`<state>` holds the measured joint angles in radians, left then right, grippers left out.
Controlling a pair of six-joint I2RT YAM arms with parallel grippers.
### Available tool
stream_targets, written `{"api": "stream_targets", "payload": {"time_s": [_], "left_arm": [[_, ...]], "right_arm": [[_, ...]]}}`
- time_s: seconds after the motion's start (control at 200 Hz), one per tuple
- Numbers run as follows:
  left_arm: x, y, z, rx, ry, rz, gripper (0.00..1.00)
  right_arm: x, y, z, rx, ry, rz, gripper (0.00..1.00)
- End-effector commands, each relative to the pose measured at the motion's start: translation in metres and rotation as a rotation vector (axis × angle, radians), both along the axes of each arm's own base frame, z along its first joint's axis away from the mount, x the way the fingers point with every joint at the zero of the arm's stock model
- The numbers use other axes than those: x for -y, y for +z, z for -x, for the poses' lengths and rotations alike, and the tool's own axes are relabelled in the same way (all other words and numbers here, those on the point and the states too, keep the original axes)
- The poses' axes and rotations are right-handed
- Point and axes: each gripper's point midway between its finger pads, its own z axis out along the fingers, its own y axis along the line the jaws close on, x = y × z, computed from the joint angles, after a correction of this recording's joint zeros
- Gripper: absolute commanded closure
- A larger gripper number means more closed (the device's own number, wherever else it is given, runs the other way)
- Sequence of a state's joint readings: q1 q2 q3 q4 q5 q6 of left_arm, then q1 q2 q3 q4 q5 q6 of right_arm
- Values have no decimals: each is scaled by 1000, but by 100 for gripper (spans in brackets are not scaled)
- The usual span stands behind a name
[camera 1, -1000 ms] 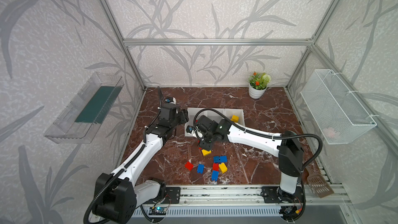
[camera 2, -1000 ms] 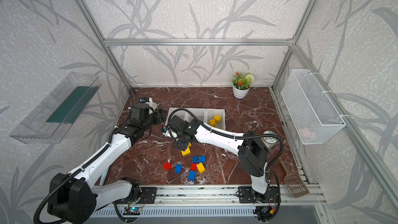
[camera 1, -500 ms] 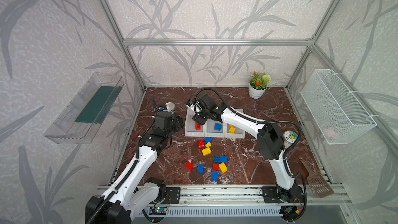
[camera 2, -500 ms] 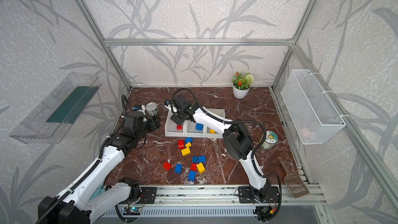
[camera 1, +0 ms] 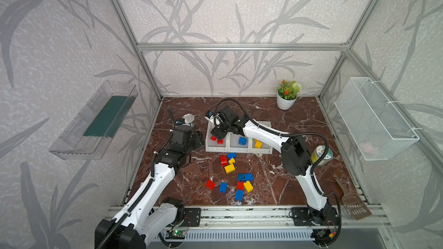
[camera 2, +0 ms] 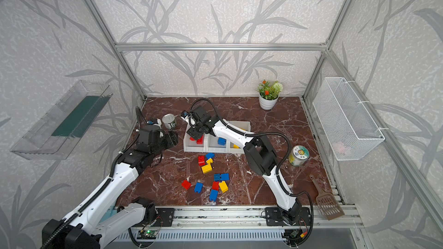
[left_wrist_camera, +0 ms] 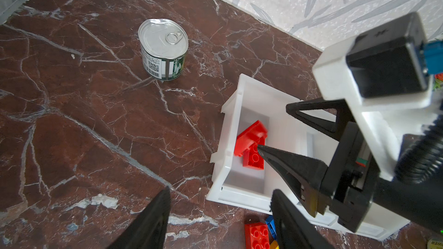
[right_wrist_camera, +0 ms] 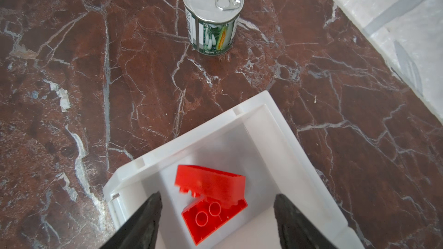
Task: Sort the legos into containers by color
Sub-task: 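Release the red brick into the compartment holding the other red brick, then grasp a yellow brick in the pile with the left gripper while the right arm withdraws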
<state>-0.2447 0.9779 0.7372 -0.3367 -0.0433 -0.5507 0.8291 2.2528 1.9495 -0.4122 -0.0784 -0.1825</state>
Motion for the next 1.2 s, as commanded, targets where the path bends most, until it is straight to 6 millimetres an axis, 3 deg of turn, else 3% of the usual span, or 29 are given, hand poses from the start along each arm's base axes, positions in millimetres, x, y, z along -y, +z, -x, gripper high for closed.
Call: {"api": "stream_targets", "payload": {"time_s": [0.0, 0.235, 0.44, 0.6, 0.835, 0.865, 0.93, 1.115, 1.195], "left_arm": [[-5, -9, 3, -26, 20, -8, 31], [1, -16, -3, -52, -15, -15, 31], [5, -23, -6, -73, -34, -16, 32], [12, -27, -8, -79, -65, 0, 32], [50, -35, -10, -131, -291, 24, 32], [55, -35, -10, -131, -315, 16, 32], [66, -33, -9, -126, -378, -15, 32], [99, -40, -3, -147, -555, -138, 32], [119, -44, 3, -155, -649, -180, 32]], "right_arm": [[-4, 36, -5, 27, -12, -93, 24], [11, 65, -14, 33, -70, -176, 23], [43, 90, -20, 42, -157, -240, 23], [69, 100, -11, 66, -208, -225, 23], [142, 88, 6, 46, -408, -178, 22], [154, 98, 10, 59, -438, -193, 22], [178, 96, 16, 55, -502, -191, 22], [245, 79, 28, 25, -713, -177, 22], [265, 72, 35, 8, -778, -180, 22]]}}
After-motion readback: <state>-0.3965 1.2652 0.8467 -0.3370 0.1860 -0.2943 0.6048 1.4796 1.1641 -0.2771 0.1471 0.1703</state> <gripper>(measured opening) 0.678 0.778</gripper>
